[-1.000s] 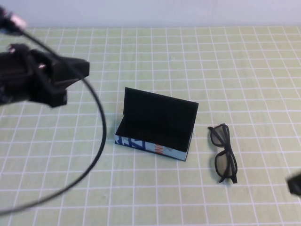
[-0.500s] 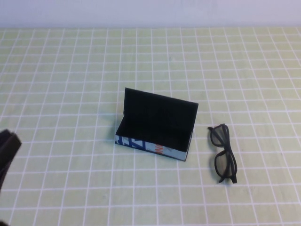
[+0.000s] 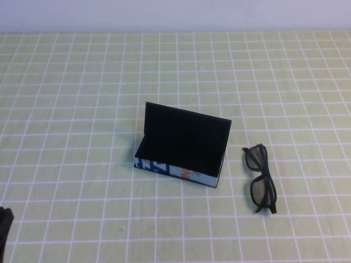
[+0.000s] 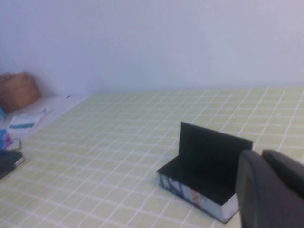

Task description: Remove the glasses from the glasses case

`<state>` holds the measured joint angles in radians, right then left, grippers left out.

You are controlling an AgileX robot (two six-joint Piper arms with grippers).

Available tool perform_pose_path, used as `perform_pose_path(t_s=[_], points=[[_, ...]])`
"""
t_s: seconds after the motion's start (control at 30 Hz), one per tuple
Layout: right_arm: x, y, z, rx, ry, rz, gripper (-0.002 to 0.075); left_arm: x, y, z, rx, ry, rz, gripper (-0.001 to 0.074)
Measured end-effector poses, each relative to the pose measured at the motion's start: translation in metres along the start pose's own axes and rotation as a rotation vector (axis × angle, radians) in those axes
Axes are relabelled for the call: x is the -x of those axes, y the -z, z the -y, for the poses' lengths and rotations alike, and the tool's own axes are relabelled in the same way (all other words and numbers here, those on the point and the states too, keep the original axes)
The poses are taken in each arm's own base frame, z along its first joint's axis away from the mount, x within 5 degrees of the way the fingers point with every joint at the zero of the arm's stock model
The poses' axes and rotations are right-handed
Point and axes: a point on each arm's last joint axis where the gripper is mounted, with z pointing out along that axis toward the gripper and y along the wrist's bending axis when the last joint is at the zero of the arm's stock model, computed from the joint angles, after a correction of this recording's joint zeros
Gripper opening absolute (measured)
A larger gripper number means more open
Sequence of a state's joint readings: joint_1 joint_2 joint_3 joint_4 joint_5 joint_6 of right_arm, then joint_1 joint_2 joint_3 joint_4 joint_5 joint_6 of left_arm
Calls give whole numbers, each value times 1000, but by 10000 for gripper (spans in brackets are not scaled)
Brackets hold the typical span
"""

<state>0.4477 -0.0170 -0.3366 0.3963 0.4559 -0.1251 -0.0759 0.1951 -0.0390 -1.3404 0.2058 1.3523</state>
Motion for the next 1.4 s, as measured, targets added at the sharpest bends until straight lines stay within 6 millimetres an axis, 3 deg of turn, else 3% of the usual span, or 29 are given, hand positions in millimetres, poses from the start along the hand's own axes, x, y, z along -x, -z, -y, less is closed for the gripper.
perform_pose_path(t_s=[0.13, 0.43, 0.83, 0.97, 1.17, 1.4], points=[[-16, -10, 13, -46, -6, 42, -16, -14, -1, -7, 79, 13, -27, -4], [-47, -20, 27, -91, -14, -18, -16, -19, -1, -13, 141, 32, -28, -4], [-65, -22, 33, -113, 33, -109, -16, -19, -1, -13, 142, 33, -28, -4], [-66, -22, 45, -263, 133, -43, -16, -19, -1, -13, 142, 32, -28, -4], [-74, -20, 65, -525, 135, 59, -16, -19, -1, -13, 142, 31, -28, -4], [-85, -19, 68, -558, 110, -38, -17, -19, -1, -13, 142, 30, -28, -4]])
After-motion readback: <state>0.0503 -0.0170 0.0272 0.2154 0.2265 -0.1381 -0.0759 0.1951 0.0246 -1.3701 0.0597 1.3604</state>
